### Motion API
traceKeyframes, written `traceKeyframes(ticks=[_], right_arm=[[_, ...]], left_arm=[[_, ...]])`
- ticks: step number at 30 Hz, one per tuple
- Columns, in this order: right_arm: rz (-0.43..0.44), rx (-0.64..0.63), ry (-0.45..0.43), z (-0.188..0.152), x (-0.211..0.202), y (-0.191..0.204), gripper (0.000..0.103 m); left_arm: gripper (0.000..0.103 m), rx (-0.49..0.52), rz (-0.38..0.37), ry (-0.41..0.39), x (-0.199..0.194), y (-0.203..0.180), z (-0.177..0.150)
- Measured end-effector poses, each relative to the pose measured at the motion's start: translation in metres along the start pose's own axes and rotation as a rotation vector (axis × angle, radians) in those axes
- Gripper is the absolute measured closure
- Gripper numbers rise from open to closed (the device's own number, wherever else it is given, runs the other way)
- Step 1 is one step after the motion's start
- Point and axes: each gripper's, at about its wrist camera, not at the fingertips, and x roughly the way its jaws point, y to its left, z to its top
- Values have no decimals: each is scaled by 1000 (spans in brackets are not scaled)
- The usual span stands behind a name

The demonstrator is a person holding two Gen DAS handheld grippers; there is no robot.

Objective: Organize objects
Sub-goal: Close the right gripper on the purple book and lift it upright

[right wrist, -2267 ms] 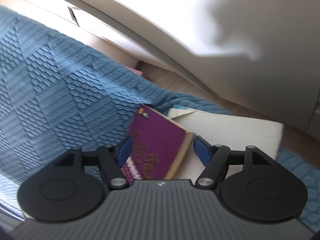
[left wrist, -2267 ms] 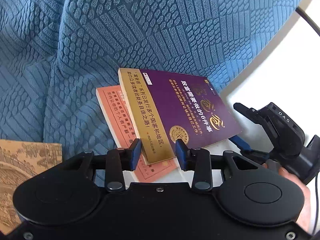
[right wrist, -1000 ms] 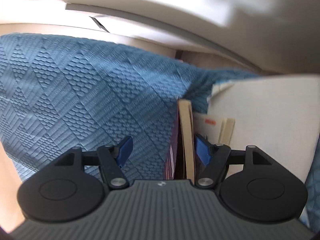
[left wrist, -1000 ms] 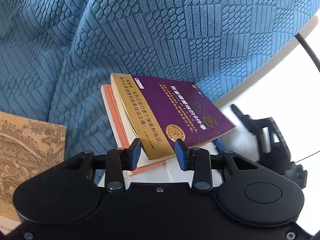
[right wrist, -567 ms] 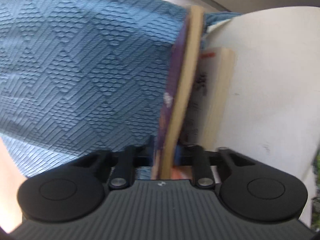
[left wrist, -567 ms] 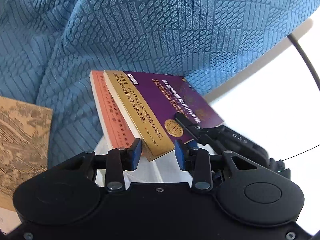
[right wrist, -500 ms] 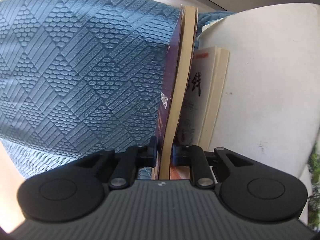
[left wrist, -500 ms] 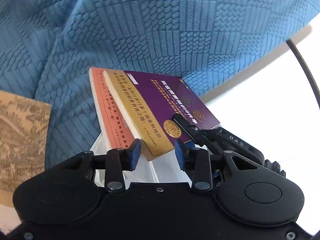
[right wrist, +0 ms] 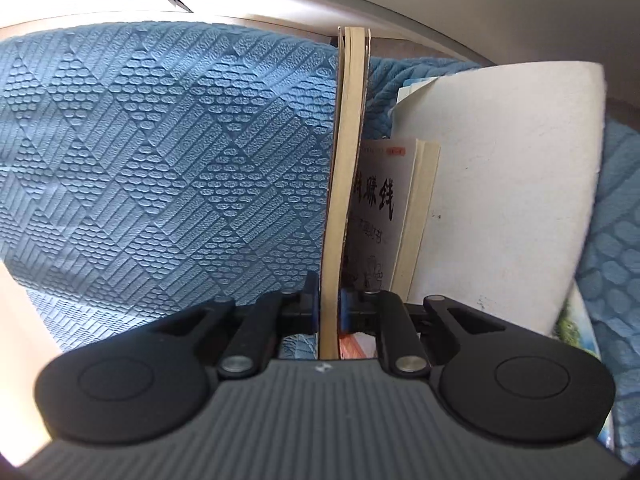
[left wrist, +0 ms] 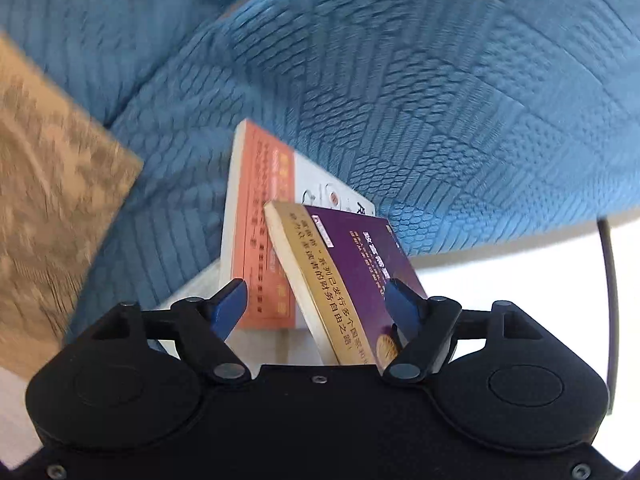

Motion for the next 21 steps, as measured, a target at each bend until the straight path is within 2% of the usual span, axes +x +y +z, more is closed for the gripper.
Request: traceKeyframes(ticks=[4,9,11,15,17,21], right_arm=[[12,-15,7,-1,-10,4,90],[17,-31,14,-9,-37,5,89],[0,-50,9,-11,-44,6,89],[0,-39,18,-12,-48,5,89],[11,-43,32,-14,-50,6,89],[14,-71,59,-18,-54,11,89]], left_arm=[[31,-91,-69,38,9,13,-7],[47,-133,-109,63,13,20,-11],[50,-148,-117,69,14,21,-11],[60,-98,-100,57,14,18,-8],[61,-93,-104,67,15,16,-4],[73,-97,-117,75,12,16,-4]])
